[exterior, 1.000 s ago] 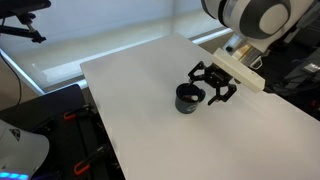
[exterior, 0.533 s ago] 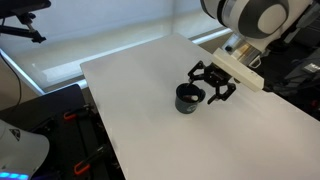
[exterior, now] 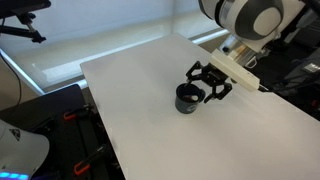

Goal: Remove the marker from the mug.

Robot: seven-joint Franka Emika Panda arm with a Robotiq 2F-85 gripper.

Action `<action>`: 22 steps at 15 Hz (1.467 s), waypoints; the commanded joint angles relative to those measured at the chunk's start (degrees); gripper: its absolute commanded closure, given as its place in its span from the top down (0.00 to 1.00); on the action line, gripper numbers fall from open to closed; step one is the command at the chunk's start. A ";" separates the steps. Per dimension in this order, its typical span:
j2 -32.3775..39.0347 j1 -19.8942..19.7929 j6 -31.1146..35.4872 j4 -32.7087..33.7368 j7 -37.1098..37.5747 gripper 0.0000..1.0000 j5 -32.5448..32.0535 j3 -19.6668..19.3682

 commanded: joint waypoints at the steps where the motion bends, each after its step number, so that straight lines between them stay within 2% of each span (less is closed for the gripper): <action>1: -1.10 -0.08 0.66 -1.74 -0.69 0.66 0.76 0.02; 5: -1.22 -0.13 0.43 -2.04 -0.27 0.34 0.84 -0.12; 7: -1.31 -0.20 0.51 -2.22 -0.27 0.30 0.87 -0.14; 8: -1.32 -0.21 0.54 -2.25 -0.25 0.12 0.85 -0.16; 9: -1.30 -0.23 0.50 -2.23 -0.27 0.05 0.87 -0.15; 10: -1.29 -0.24 0.47 -2.20 -0.27 0.00 0.88 -0.15; 11: -1.43 -0.24 0.42 -2.13 -0.23 0.00 1.02 -0.15; 12: -1.47 -0.23 0.42 -2.18 -0.20 0.27 1.00 -0.18; 13: -1.46 -0.26 0.42 -2.26 -0.17 0.41 1.02 -0.20; 14: -1.42 -0.29 0.43 -2.25 -0.17 0.46 1.05 -0.19; 21: -1.39 -0.35 0.40 -2.68 -0.06 1.00 1.21 -0.15; 22: -1.38 -0.36 0.43 -2.77 -0.12 1.00 1.23 -0.13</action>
